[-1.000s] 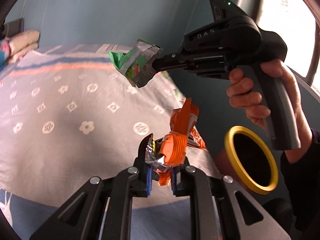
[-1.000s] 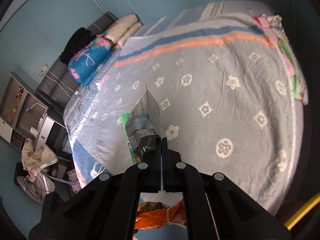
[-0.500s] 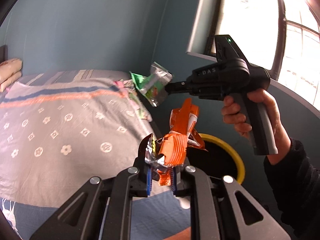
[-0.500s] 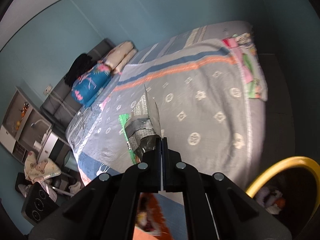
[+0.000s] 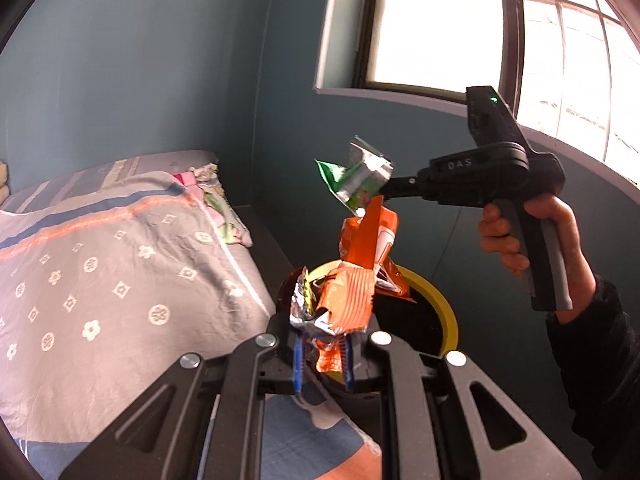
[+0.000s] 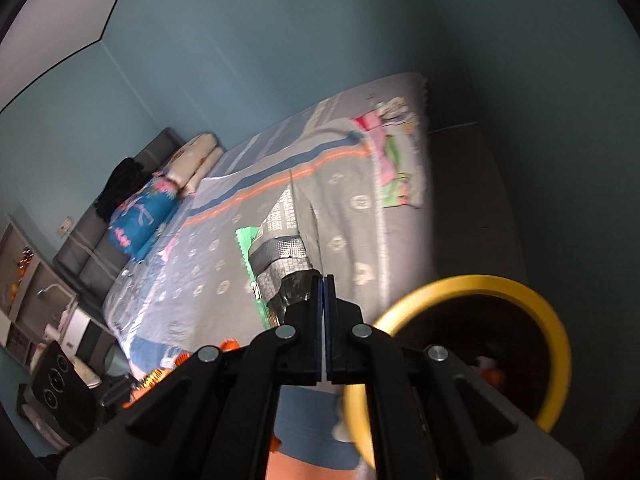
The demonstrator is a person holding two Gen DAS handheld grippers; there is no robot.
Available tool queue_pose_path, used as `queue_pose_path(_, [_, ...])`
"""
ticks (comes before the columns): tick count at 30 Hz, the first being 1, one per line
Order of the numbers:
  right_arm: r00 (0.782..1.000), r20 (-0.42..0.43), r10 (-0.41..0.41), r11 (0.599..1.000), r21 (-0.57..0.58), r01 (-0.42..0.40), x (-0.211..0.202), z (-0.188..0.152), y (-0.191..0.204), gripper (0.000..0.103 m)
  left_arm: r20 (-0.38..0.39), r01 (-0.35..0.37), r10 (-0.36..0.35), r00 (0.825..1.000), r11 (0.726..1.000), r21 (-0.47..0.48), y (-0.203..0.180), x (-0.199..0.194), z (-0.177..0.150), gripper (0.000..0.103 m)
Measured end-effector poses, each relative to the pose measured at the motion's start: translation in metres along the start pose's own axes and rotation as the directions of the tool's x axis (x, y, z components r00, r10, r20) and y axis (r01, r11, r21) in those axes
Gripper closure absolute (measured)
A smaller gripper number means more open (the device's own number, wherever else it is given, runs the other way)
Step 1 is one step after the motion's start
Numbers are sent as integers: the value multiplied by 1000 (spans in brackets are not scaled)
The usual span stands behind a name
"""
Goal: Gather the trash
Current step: 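Carry the orange wrappers and green-silver wrapper over the yellow-rimmed bin, then open both tools to drop the wrappers into the bin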
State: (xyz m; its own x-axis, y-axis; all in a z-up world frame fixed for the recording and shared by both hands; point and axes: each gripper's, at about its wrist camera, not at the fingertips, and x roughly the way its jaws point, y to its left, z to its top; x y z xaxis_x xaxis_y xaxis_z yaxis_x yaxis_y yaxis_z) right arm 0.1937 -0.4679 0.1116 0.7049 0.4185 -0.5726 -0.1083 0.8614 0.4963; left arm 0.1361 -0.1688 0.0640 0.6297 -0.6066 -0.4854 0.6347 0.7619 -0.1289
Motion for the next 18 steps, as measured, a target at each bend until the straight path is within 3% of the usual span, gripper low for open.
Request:
queue_pose_path(7, [995,-3,-95,995,26,95,-13,-17,-39,102,-65,40,-39,997,999,14,-25,51,3,90])
queue_pose_path(12, [981,-38,-193,979,58,195,-13,-25,-68,101,-133,59,-60,989,998,-14,-32,102,-2,89])
queue_pose_path(18, [966,-83,-246,965,72,252,-1,-28,-97,101,-172,71,-80,982,996,-56,-35,141,-2,79])
